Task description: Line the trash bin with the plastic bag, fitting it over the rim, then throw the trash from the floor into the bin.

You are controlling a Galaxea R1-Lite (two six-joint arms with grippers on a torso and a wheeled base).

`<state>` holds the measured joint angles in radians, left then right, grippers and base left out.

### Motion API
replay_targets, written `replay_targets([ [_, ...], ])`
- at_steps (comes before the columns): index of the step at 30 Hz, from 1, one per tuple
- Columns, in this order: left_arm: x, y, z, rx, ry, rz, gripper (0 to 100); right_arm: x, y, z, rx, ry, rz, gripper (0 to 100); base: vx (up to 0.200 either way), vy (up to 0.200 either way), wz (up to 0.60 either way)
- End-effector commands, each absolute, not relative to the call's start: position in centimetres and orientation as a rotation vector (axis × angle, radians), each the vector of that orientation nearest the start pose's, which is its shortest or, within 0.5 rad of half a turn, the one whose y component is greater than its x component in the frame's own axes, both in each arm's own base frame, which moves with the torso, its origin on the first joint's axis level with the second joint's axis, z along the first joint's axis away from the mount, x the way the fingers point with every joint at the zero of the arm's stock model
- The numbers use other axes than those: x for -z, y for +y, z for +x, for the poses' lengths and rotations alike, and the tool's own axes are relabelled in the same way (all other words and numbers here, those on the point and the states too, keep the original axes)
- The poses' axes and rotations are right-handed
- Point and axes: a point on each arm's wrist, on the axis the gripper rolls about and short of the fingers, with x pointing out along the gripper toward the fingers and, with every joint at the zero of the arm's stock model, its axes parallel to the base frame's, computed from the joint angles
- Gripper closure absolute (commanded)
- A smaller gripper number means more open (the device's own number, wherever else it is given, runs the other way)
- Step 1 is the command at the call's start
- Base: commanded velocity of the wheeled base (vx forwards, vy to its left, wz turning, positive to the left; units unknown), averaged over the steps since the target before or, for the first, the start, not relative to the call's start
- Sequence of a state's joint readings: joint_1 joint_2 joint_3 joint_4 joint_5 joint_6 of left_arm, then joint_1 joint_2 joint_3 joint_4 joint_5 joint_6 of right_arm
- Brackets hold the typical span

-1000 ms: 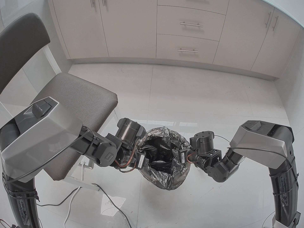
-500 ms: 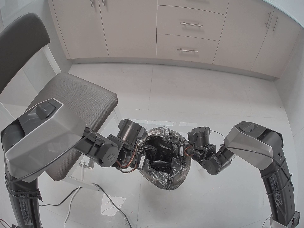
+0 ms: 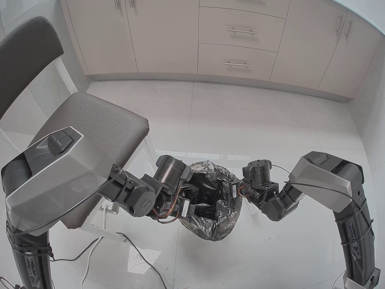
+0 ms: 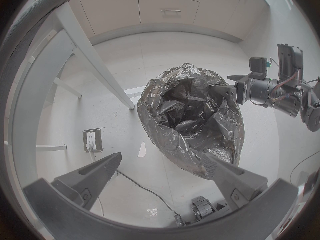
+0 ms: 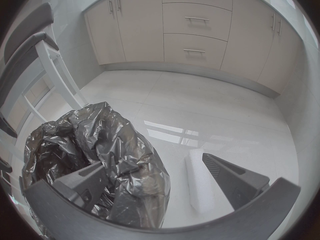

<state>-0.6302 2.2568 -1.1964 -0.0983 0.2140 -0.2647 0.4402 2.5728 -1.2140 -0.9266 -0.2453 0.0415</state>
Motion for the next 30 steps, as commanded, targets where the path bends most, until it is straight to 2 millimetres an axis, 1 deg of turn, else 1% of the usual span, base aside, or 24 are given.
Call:
replay_targets([
  [1, -4.2, -26.0, 30.3, 0.301, 0.909, 0.091, 0, 1.6, 19.5, 39.4, -0.218, 0.4, -0.09, 0, 0.0, 0.0, 0.0],
  [4, -4.1, -27.9, 28.9, 0.318, 0.908, 0.069, 0, 0.8, 19.2, 38.3, -0.225, 0.371, -0.077, 0, 0.0, 0.0, 0.0],
  [5, -4.1, -28.1, 28.8, 0.32, 0.906, 0.067, 0, 0.6, 19.2, 38.2, -0.228, 0.367, -0.076, 0, 0.0, 0.0, 0.0],
  [6, -4.0, -28.7, 28.3, 0.315, 0.898, 0.07, 0, 0.1, 18.9, 37.8, -0.229, 0.351, -0.068, 0, 0.0, 0.0, 0.0],
  [9, -4.1, -29.3, 28.0, 0.317, 0.885, 0.073, 0, -0.6, 18.6, 37.3, -0.237, 0.335, -0.058, 0, 0.0, 0.0, 0.0],
  [10, -4.4, -29.8, 27.5, 0.336, 0.881, 0.071, 0, -0.9, 18.3, 36.9, -0.235, 0.326, -0.049, 0, 0.0, 0.0, 0.0],
  [11, -4.4, -29.8, 27.5, 0.336, 0.881, 0.071, 0, -0.9, 18.3, 36.9, -0.235, 0.326, -0.049, 0, 0.0, 0.0, 0.0],
  [12, -4.3, -30.4, 26.9, 0.354, 0.884, 0.074, 0, -1.5, 18.1, 36.6, -0.234, 0.309, -0.026, 0, 0.0, 0.0, 0.0],
  [13, -4.1, -30.6, 26.8, 0.359, 0.886, 0.077, 0, -1.9, 17.9, 36.6, -0.235, 0.3, -0.017, 0, 0.0, 0.0, 0.0],
  [14, -3.0, -30.9, 26.6, 0.359, 0.907, 0.098, 0, -2.4, 17.6, 36.6, -0.238, 0.287, -0.006, 0, 0.0, 0.0, 0.0],
  [17, -1.4, -31.3, 26.8, 0.363, 0.926, 0.106, 0, -3.3, 16.6, 36.9, -0.223, 0.269, 0.015, 0, 0.0, 0.0, 0.0],
  [19, -1.0, -31.5, 26.9, 0.382, 0.936, 0.096, 0, -3.6, 16.3, 36.9, -0.217, 0.264, 0.03, 0, 0.0, 0.0, 0.0],
  [21, -0.9, -31.7, 26.9, 0.401, 0.945, 0.077, 0, -3.9, 16.2, 36.9, -0.216, 0.259, 0.046, 0, 0.0, 0.0, 0.0],
  [25, -1.1, -32.4, 27.1, 0.49, 1.019, -0.044, 0, -4.3, 15.7, 37.0, -0.214, 0.252, 0.063, 0, 0.0, 0.0, 0.0],
  [30, -0.1, -32.7, 27.3, 0.488, 1.045, -0.052, 0, -4.3, 15.6, 37.1, -0.212, 0.253, 0.063, 0, 0.0, 0.0, 0.0],
])
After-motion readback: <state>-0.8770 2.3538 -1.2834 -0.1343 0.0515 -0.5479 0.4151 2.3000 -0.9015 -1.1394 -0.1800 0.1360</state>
